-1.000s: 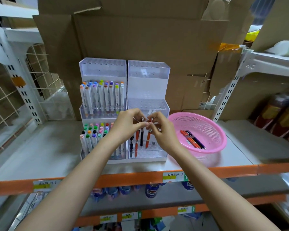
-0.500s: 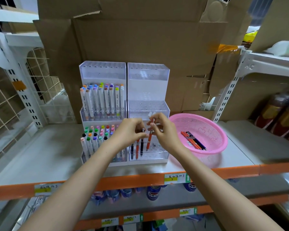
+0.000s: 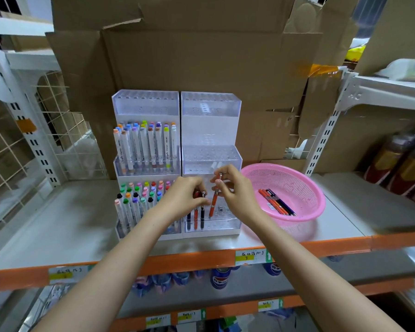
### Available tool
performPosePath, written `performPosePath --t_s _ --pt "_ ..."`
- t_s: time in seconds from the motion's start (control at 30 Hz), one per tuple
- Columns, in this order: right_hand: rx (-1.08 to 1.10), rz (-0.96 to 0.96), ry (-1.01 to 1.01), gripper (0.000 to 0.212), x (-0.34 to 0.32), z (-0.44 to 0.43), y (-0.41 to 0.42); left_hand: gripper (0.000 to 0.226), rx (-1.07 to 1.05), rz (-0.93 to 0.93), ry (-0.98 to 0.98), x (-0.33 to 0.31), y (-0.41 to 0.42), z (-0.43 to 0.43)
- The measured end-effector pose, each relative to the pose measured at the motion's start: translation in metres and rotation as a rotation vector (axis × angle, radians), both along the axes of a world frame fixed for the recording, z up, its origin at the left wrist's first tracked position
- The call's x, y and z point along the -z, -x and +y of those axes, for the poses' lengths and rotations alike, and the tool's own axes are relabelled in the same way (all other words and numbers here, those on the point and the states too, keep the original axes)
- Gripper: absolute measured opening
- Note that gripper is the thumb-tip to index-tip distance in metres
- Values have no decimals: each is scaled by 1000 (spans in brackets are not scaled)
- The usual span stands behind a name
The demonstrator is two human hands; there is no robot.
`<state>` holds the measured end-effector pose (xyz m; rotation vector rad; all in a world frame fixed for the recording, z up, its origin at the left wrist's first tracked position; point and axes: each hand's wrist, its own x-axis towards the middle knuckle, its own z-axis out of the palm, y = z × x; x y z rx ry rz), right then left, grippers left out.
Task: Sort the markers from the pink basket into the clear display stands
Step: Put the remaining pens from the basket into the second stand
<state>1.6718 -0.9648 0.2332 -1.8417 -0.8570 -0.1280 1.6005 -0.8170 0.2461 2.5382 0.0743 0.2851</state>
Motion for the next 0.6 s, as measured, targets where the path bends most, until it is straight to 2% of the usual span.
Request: performPosePath --t_s 0.3,0.6 --pt "3 22 13 14 2 0 2 29 54 21 -9 -3 3 2" --pt "1 18 29 13 1 0 4 22 15 5 -77 0 0 1"
